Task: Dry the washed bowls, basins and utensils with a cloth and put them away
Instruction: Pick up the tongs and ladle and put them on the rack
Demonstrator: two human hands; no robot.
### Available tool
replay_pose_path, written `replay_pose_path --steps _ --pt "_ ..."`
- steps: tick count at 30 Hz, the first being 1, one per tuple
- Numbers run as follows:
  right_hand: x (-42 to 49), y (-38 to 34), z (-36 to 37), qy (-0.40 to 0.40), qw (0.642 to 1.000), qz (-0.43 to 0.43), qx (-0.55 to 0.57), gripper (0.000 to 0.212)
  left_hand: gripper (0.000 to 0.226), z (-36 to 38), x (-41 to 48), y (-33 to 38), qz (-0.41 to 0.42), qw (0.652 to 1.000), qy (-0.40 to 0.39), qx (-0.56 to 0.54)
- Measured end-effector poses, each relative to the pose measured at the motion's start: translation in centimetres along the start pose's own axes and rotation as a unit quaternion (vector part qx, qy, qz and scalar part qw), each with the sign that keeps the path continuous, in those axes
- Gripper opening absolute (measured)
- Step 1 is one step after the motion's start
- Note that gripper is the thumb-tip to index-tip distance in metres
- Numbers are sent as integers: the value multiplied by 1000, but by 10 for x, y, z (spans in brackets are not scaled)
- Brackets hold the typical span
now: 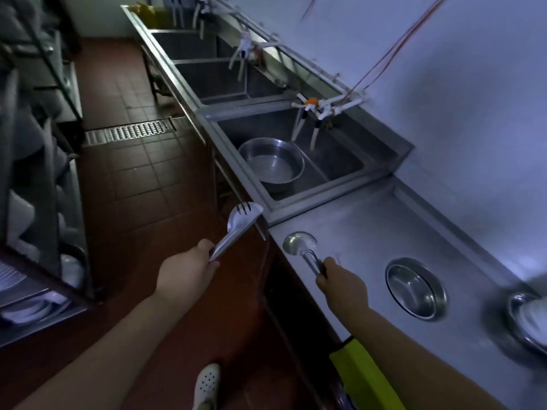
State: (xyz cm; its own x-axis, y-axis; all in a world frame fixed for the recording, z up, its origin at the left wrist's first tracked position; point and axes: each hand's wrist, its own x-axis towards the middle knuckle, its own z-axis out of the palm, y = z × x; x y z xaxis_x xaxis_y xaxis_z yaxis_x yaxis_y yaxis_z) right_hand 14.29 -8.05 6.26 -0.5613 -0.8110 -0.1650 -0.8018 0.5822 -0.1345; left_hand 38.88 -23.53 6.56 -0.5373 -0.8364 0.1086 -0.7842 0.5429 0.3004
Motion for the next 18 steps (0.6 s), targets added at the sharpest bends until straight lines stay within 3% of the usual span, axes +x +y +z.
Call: replay_pose_path --steps 9,18 --pt "-67 -35 3 -50 985 -162 -7 17 30 -24 -139 -31 -134 991 29 6" --pt "-136 -189 22 -64 941 -332 -21 15 31 -88 -274 -151 -256 963 86 12"
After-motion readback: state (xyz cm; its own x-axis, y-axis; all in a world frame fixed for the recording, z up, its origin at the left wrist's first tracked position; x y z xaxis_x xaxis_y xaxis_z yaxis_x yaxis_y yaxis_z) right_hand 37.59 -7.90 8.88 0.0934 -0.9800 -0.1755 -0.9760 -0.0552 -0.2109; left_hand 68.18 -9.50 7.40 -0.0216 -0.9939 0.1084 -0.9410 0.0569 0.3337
